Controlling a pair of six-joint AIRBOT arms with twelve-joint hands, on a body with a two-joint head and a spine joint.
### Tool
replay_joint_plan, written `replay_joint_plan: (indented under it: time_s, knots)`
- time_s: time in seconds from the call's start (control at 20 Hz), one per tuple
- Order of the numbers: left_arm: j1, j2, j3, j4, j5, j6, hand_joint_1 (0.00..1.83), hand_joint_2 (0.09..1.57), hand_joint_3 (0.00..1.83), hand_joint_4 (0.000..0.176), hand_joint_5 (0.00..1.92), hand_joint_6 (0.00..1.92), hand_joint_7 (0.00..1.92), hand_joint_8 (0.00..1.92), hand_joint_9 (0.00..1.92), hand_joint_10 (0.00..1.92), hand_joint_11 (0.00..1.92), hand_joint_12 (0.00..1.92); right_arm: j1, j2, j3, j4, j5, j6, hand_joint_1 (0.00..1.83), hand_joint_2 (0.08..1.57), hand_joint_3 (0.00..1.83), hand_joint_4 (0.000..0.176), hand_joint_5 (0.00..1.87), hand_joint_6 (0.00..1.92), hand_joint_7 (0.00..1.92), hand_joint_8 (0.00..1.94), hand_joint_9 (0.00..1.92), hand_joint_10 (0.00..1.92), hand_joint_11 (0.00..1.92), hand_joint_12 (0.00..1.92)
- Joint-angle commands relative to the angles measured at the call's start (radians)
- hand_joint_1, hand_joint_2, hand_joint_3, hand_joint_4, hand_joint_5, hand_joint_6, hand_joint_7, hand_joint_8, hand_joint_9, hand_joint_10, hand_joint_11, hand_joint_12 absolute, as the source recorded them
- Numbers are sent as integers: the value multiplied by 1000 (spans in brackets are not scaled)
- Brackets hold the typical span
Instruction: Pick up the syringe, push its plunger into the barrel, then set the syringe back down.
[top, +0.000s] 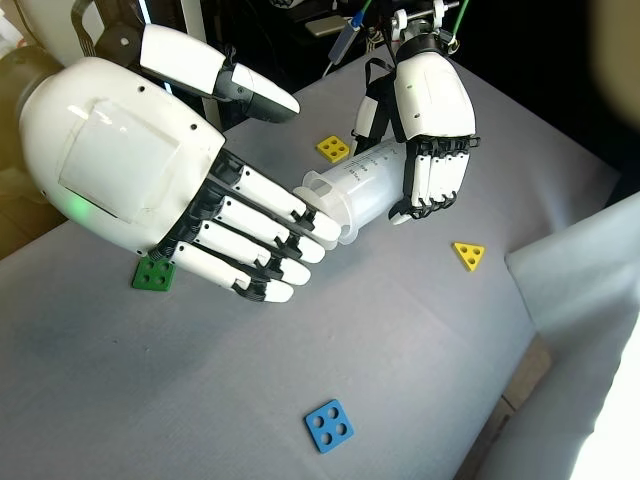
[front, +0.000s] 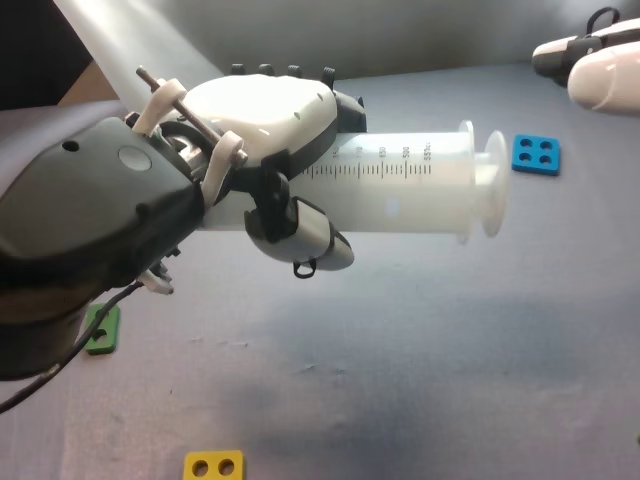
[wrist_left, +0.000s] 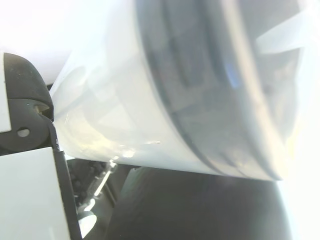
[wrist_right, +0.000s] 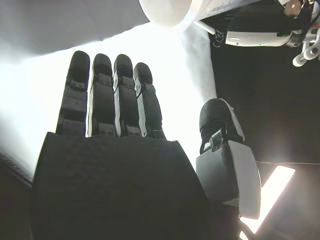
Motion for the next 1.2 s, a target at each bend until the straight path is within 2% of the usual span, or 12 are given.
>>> replay_joint_plan:
  time_s: [0.0,0.15,0.25,0.3,0.4,0.5,0.7,1.15]
  knots:
    - [6,-7,-2,72,-52,-18,1354,1196,1,0,704,1253,806,1340,815,1331,669,1033,25,0,6,6,108,-45,0,1263,2,0,281,0,262,0,203,1,0,455]
    - [48,-13,-3,142,-66,-69,1353,1198,0,0,697,1280,810,1343,806,1328,665,1034,45,1,23,6,171,-273,0,1262,0,0,314,7,289,4,225,6,0,526]
    - [84,-19,-2,180,-76,-114,1351,1201,1,0,708,1303,791,1369,798,1325,660,1054,45,1,24,6,170,-353,0,1261,0,0,315,6,289,3,225,5,0,533]
    - [100,-25,-2,191,-81,-134,1349,1208,1,0,715,1285,775,1423,771,1350,638,1086,43,1,24,6,169,-353,0,1255,0,0,306,1,277,0,217,1,0,516]
    - [143,-41,-2,242,-107,-197,1350,1202,0,0,720,1308,790,1375,785,1326,639,1099,41,1,24,6,165,-353,0,1257,0,0,313,4,286,4,222,3,0,515]
    - [167,-53,-2,277,-115,-216,1350,1202,0,0,735,1271,782,1389,780,1338,638,1099,38,0,23,6,139,-353,0,1257,0,0,314,3,285,2,219,1,0,500]
    - [216,-77,3,322,-135,-237,1353,1197,0,0,709,1283,813,1344,798,1322,643,1082,30,0,23,6,105,-353,0,1261,1,0,314,1,282,1,222,1,0,467]
    - [258,-106,33,376,-140,-268,1352,1199,0,0,688,1316,818,1345,801,1313,654,1075,29,-1,13,6,73,-353,0,1257,0,0,327,2,298,2,235,3,0,498]
